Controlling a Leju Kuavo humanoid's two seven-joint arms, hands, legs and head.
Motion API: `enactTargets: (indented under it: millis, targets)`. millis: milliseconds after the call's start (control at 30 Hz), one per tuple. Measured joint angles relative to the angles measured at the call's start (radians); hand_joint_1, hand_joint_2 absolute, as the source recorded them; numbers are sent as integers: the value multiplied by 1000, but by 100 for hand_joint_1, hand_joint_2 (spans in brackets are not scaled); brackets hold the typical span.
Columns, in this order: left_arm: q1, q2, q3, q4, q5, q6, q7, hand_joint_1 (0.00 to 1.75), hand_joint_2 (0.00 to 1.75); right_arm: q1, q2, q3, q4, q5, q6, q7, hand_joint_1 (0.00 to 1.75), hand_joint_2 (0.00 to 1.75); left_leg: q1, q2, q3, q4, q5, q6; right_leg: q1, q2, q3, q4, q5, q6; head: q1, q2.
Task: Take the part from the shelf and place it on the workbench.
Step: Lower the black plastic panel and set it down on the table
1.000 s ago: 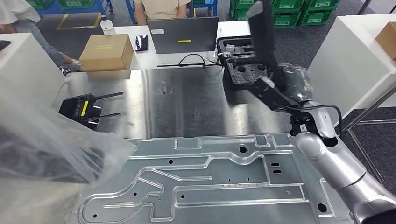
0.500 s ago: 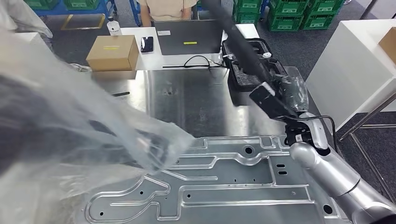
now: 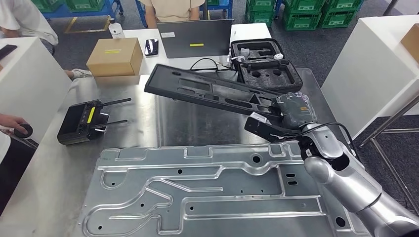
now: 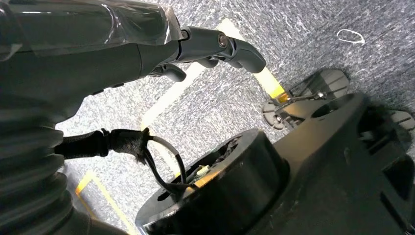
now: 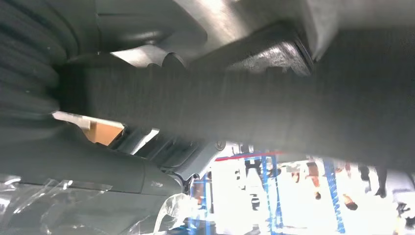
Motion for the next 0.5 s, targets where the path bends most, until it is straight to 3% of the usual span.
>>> enactTargets:
  millis: [100,167,200,267,300,333,367,433,500]
  targets:
    - [3,-3,0,0,0,10,-1,0,175,22,-3,-8,0,-30,-83,14,175,175,-1,-1,6,-26,7,9,1,-1,-6,-1,6,12,0,0]
    - [4,-6,0,0,0,11,1,0,175,35,-10,-20,-1,-30,-115,24,175,175,3,0,10,-35,17,18,-1,0,-17,26,-14,21,0,0]
    - [4,-7,0,0,0,11,3,0,175,40,-15,-27,-2,-26,-126,31,175,175,6,1,13,-38,21,22,-1,1,-34,69,-40,26,0,0]
    - [5,-8,-1,0,0,12,10,0,175,55,-26,-40,-7,-21,-141,46,175,175,6,3,13,-38,22,25,-3,1,-91,206,-107,35,0,0]
    - [6,-8,-2,0,0,14,13,0,175,66,-33,-46,-11,-20,-146,53,175,175,6,3,14,-38,22,25,-5,0,-117,266,-128,39,0,0]
    - [6,-9,-3,0,0,18,15,0,175,78,-41,-51,-15,-18,-149,59,175,175,6,3,15,-38,21,25,-7,0,-128,294,-131,42,0,0]
    - [7,-10,-5,0,0,25,16,0,175,89,-49,-57,-20,-16,-151,65,175,175,7,2,16,-37,20,25,-9,0,-120,280,-116,45,0,0]
    - [7,-12,-11,0,0,41,17,0,175,102,-63,-69,-33,-9,-149,73,175,175,9,2,19,-33,14,19,-16,-1,-56,151,-54,52,0,0]
    - [6,-12,-19,0,0,51,17,0,175,109,-76,-82,-48,-2,-145,78,175,175,5,1,16,-23,3,9,-19,2,1,36,-19,48,0,0]
